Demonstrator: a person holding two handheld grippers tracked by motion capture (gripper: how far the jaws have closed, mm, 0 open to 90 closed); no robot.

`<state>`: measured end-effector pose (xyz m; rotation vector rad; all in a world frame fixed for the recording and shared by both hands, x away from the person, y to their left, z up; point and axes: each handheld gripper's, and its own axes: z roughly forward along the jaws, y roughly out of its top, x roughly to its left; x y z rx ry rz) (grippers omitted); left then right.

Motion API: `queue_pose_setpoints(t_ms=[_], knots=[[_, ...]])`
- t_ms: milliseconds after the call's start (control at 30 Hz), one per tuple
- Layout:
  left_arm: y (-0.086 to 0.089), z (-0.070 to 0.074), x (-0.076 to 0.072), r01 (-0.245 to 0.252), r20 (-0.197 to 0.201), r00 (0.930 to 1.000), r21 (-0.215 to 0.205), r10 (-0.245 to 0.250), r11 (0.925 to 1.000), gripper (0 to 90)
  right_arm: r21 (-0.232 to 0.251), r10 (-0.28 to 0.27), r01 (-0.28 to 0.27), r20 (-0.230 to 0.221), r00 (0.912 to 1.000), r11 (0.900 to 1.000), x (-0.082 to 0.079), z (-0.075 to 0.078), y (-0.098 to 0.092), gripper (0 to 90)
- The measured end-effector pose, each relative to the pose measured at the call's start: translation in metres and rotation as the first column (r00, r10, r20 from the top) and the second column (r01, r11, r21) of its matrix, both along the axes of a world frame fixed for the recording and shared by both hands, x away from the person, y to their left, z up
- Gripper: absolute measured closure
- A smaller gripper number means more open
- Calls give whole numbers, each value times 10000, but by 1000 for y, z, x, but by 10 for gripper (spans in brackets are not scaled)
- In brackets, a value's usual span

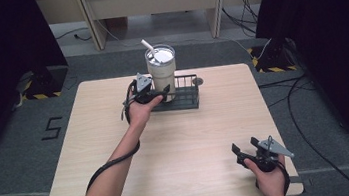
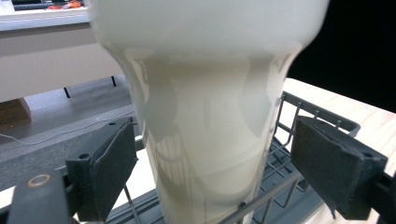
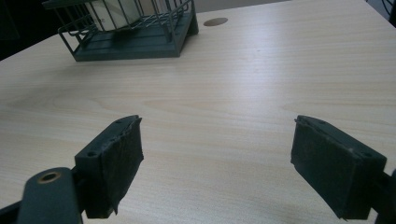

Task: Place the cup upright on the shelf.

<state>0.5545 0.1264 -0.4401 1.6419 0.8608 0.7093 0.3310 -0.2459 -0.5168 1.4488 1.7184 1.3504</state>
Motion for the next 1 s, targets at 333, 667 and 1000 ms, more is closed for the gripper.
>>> queue_pose_setpoints(t_ms=[333, 667, 1000], knots=[[11, 5, -13, 60, 151, 9999, 99, -61, 9999, 138, -65, 22, -21, 43, 10000, 10000, 0, 0, 0, 172], [26, 7, -30, 162, 243, 9996, 122, -165, 9998, 139, -112, 18, -17, 90, 10000, 9999, 0, 0, 0, 172], [42, 8, -48, 236, 328, 9992, 92, -239, 9997, 139, -151, -19, 21, 146, 9999, 9999, 0, 0, 1, 172]])
